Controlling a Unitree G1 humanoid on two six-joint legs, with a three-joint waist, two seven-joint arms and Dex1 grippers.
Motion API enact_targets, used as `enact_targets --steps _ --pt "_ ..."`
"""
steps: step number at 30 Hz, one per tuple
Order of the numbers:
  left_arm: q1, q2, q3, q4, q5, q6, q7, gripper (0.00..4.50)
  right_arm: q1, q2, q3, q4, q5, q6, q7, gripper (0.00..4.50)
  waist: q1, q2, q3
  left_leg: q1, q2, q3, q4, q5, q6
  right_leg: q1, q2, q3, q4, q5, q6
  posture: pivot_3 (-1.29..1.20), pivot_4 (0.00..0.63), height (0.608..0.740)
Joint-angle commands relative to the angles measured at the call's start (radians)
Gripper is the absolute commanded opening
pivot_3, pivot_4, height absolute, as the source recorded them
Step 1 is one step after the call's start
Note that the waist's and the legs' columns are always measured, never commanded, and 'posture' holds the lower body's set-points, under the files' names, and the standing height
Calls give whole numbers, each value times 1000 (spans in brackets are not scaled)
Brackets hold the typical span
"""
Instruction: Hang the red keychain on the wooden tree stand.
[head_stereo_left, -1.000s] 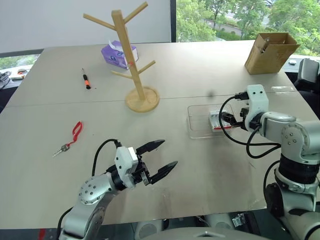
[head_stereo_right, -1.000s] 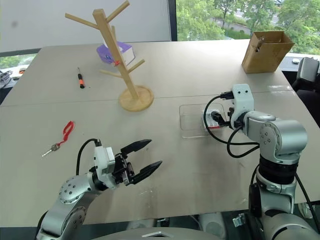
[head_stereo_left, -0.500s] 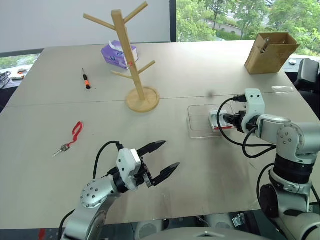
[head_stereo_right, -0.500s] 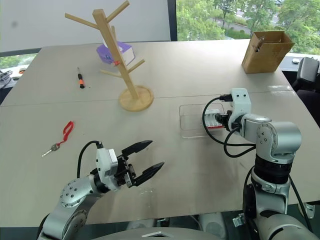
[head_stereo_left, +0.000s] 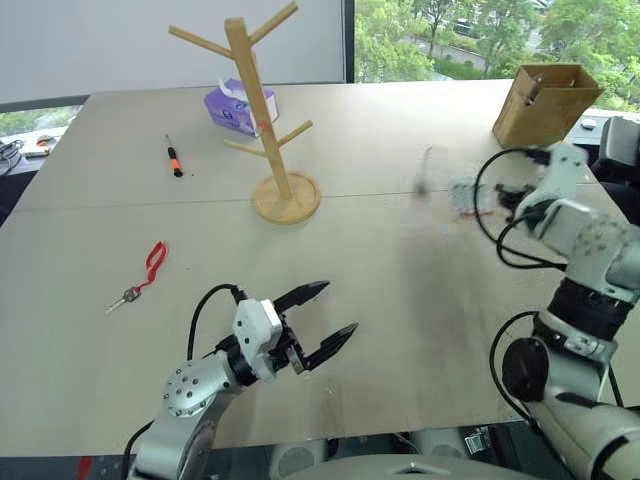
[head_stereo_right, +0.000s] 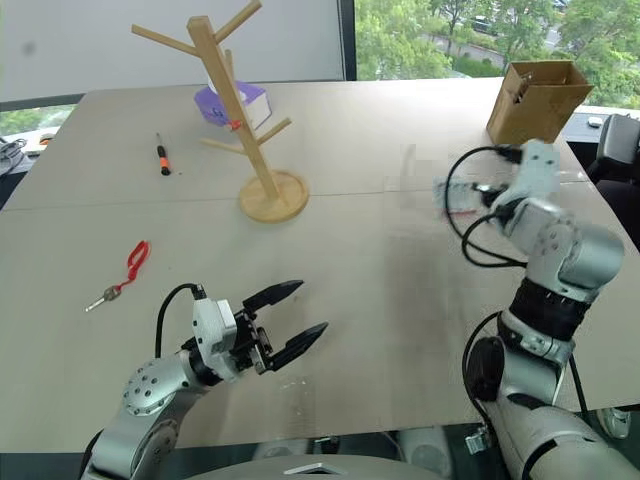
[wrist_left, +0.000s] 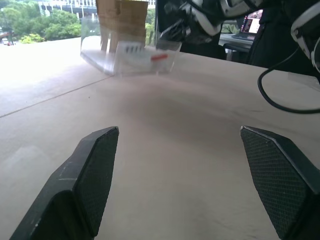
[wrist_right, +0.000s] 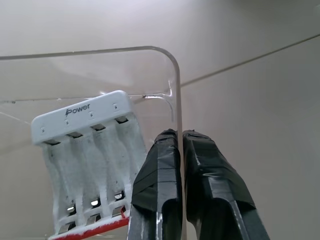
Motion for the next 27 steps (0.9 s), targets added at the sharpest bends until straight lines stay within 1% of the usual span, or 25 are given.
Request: enact_targets --steps 1,5,10,14,17,20,25,27 --pt "10 -10 -8 -5 13 -40 -6 4022 -37 -68 -80 98 -68 -145 -109 43 0 0 0 -1 0 0 0 0 0 -1 0 0 0 0 0 0 150 740" --pt "25 -20 -18 -9 25 -51 2 4022 -46 -159 -110 253 -118 -280 -190 43 0 0 0 -8 -1 1 1 1 0 -8 0 1 1 0 0 0 150 740" --pt "28 -32 -29 -34 38 -36 23 4022 -76 -214 -153 371 -127 -365 -280 43 -9 2 -1 -7 0 3 1 1 -1 -9 2 4 2 0 0 0 150 740" --pt "29 -34 -36 -52 42 -25 42 4022 -105 -232 -187 431 -99 -373 -308 43 -20 3 -1 -7 0 3 1 1 -1 -9 2 5 3 0 0 0 150 740" --pt "32 -32 -41 -61 43 -21 55 4022 -105 -254 -170 455 -79 -347 -278 43 -22 3 -1 -7 1 3 0 1 -1 -9 2 5 3 0 0 0 150 740" --pt "37 -29 -42 -67 43 -21 61 4022 -102 -250 -173 450 -58 -336 -276 1086 -23 3 -1 -7 0 3 0 1 -1 -9 2 5 3 0 0 0 150 740" --pt "30 -27 -34 -58 33 -18 66 4022 -86 -244 -173 409 -22 -319 -262 3392 -22 3 -1 -7 1 3 1 1 -1 -9 2 5 3 0 0 0 150 740" --pt "28 -26 -31 -53 30 -19 66 4022 -77 -242 -164 382 -15 -357 -255 4386 -22 3 -1 -7 1 3 1 1 -1 -9 2 5 3 0 0 0 150 740"
